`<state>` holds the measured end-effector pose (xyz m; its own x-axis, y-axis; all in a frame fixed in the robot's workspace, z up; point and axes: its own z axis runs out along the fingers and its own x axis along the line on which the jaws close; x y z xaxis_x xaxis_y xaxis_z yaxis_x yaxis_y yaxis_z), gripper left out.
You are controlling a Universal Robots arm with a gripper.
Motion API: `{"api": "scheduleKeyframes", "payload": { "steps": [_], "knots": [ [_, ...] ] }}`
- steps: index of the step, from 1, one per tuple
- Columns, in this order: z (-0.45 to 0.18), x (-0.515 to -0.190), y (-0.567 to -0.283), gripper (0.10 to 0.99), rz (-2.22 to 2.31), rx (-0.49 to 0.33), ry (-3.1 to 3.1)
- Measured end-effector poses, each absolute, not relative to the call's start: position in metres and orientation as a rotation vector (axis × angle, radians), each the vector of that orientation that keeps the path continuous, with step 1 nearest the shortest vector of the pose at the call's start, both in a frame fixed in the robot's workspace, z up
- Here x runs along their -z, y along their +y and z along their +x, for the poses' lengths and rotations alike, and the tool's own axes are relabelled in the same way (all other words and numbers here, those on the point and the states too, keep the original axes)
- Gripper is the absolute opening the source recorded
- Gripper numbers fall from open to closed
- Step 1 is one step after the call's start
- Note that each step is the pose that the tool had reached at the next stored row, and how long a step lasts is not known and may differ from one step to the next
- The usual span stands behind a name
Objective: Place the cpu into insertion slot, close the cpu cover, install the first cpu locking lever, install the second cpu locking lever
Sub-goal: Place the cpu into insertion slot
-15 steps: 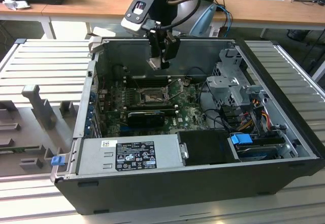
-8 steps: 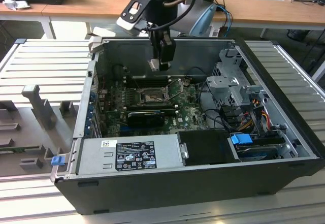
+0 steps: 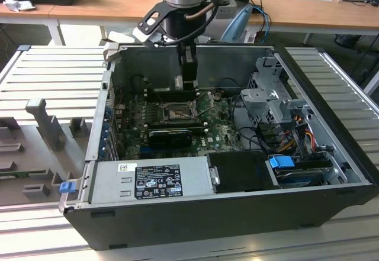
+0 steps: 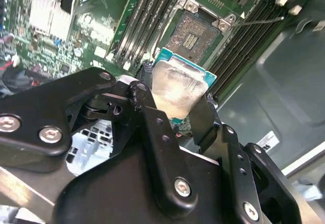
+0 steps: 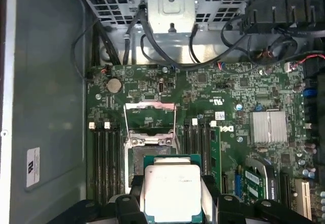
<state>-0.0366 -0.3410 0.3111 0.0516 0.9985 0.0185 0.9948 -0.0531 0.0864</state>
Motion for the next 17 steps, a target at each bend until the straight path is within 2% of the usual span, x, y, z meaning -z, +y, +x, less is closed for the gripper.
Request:
{"api": "scheduleKeyframes", "payload": {
  "steps": [17],
  "knots": [
    [-0.039,-0.277,-0.340,0.529,2.197,-0.114,2.174]
  ]
}}
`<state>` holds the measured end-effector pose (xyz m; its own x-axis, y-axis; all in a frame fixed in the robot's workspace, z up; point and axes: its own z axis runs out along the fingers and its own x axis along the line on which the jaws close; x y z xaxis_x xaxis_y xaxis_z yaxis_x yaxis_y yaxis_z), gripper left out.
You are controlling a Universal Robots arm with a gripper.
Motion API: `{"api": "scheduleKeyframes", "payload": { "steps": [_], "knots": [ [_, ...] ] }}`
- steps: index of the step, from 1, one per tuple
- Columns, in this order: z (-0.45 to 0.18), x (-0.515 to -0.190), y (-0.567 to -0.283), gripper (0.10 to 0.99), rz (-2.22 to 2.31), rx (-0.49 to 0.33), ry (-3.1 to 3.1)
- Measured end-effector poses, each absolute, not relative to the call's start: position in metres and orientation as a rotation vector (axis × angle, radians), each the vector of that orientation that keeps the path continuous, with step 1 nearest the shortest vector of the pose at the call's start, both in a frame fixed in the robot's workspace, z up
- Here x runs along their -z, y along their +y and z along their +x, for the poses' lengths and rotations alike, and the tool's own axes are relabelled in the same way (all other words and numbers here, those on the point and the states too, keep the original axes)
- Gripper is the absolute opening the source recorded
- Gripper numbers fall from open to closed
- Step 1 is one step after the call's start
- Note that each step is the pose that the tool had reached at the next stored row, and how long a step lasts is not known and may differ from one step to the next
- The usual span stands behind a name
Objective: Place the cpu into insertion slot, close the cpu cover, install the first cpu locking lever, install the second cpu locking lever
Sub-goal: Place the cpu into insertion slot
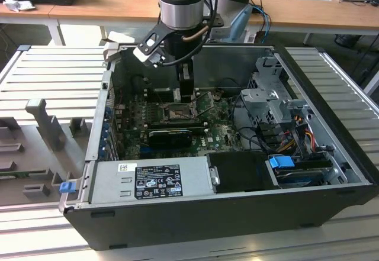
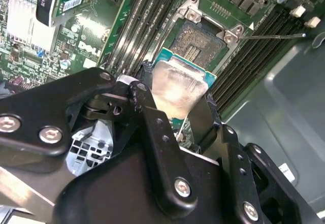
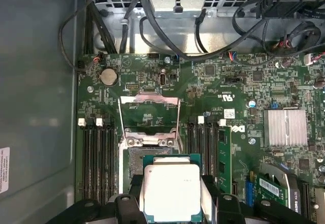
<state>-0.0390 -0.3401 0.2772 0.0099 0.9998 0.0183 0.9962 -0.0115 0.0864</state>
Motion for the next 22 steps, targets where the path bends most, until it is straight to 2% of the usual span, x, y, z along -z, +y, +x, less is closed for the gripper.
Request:
{"api": "scheduleKeyframes", "payload": {
  "steps": [22],
  "knots": [
    [-0.041,-0.241,-0.339,0.529,2.188,-0.113,2.187]
  ]
}}
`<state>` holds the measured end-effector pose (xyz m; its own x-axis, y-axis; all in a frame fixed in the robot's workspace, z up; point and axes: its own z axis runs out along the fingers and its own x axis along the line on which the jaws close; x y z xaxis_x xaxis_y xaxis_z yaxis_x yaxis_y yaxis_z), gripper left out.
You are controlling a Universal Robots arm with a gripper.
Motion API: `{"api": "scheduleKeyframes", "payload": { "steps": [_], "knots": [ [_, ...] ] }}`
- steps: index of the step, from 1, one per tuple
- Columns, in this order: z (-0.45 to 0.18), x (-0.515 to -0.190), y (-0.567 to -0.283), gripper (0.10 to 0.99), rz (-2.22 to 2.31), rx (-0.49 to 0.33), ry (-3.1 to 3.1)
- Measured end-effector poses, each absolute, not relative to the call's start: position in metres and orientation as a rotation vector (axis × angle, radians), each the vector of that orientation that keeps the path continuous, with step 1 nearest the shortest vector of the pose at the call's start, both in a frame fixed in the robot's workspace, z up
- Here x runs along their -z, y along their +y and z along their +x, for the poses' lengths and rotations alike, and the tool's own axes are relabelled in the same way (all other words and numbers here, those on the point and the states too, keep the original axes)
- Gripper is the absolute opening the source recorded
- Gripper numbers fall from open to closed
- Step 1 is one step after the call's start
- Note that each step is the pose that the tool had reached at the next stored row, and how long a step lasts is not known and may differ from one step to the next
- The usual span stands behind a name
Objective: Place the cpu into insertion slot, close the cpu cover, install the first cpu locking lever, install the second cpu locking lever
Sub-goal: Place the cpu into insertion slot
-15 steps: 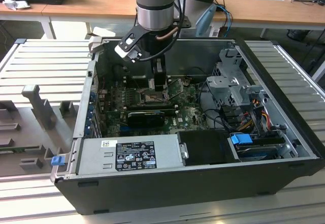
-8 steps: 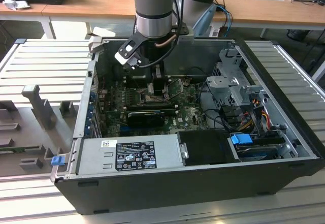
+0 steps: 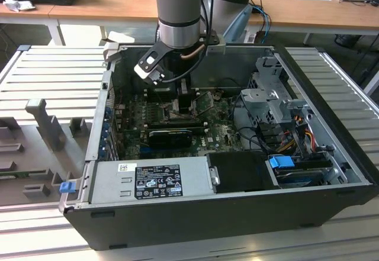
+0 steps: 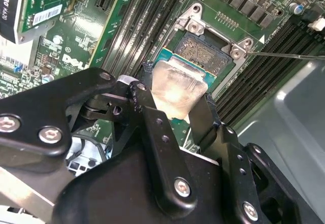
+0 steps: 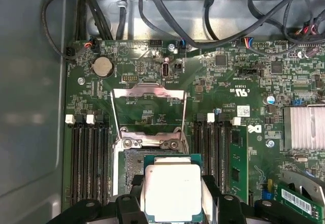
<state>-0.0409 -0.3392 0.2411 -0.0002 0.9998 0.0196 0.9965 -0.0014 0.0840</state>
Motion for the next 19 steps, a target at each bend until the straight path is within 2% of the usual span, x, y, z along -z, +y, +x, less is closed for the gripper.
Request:
{"api": "scheduleKeyframes", "payload": {
  "steps": [19],
  "knots": [
    [-0.044,-0.224,-0.335,0.529,2.210,-0.116,2.167]
  ]
}}
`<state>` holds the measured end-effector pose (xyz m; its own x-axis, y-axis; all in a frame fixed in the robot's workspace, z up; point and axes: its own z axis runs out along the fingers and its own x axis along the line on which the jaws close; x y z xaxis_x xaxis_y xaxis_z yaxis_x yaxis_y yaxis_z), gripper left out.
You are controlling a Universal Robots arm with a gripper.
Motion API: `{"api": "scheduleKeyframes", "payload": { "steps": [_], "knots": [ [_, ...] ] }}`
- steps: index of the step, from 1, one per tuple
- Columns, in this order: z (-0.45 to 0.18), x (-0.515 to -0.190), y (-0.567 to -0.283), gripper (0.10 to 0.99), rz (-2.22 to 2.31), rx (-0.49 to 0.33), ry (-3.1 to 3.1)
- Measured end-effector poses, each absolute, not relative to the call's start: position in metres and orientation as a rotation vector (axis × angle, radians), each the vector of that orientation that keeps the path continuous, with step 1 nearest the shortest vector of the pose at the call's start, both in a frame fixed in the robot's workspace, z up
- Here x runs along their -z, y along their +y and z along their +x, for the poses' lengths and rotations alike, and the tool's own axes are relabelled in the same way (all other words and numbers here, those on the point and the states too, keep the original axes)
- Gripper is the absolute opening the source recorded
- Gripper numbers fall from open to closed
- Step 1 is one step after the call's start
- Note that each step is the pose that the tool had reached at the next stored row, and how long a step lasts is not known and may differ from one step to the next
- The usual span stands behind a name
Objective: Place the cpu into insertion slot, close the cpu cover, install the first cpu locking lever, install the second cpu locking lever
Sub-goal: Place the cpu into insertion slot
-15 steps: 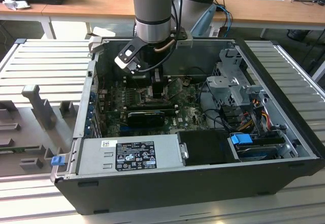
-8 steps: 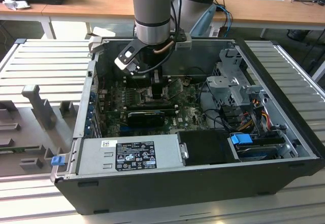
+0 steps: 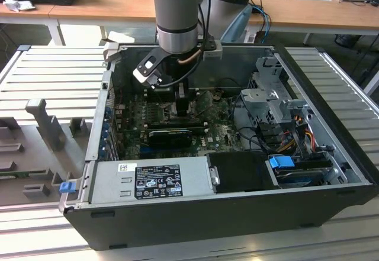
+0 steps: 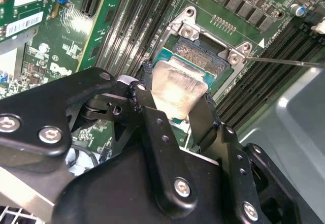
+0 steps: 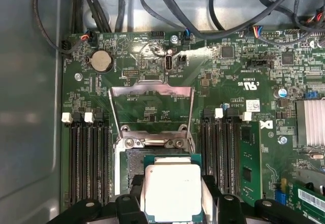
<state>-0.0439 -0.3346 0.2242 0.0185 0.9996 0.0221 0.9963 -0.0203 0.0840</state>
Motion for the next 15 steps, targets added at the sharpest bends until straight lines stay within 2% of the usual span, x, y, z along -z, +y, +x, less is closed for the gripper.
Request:
{"api": "scheduleKeyframes", "payload": {
  "steps": [15],
  "knots": [
    [-0.047,-0.204,-0.322,0.529,2.210,-0.118,2.170]
  ]
}}
